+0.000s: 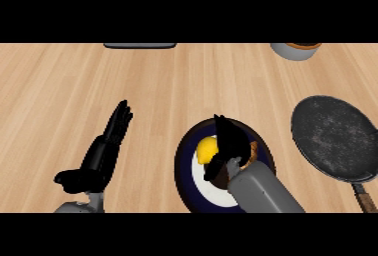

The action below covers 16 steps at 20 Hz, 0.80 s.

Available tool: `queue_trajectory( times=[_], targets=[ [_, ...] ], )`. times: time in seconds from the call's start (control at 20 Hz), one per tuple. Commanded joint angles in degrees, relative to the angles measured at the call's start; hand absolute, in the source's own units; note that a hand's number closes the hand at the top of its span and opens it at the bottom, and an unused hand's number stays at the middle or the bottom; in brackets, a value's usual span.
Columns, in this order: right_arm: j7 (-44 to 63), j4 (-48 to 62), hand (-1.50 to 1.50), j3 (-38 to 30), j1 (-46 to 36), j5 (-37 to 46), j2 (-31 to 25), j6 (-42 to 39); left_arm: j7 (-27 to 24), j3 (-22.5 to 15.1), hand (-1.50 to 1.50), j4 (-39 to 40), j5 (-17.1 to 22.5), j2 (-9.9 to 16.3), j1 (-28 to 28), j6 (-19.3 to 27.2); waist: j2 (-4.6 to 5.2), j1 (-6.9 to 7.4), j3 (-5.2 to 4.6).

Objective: Pick the lemon from the plate and place it in the pan

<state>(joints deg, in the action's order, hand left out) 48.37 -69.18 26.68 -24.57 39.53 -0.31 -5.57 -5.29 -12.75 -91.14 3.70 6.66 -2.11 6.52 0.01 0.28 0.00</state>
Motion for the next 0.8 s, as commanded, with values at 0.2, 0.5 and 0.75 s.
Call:
queue_trajectory(
  times=[0.2,0.5,0.75],
  targets=[
    [-6.5,10.6,1.5,3.3,-0.7,-1.4,0.3,-3.3,1.6,0.4,0.0,1.8,-0.8,-1.7,-2.9,-0.6,0.26,0.24,0.02],
    [-7.3,12.5,1.5,2.2,-4.5,2.0,0.3,-2.4,-3.0,1.3,0.0,-0.8,-1.3,-1.1,3.4,-1.7,0.03,0.24,0.0],
    [-9.4,13.6,1.5,1.8,-5.1,5.7,0.2,1.5,-3.0,1.7,0.0,5.2,-2.6,-3.2,-1.1,-1.5,0.08,0.0,0.0]
  ],
)
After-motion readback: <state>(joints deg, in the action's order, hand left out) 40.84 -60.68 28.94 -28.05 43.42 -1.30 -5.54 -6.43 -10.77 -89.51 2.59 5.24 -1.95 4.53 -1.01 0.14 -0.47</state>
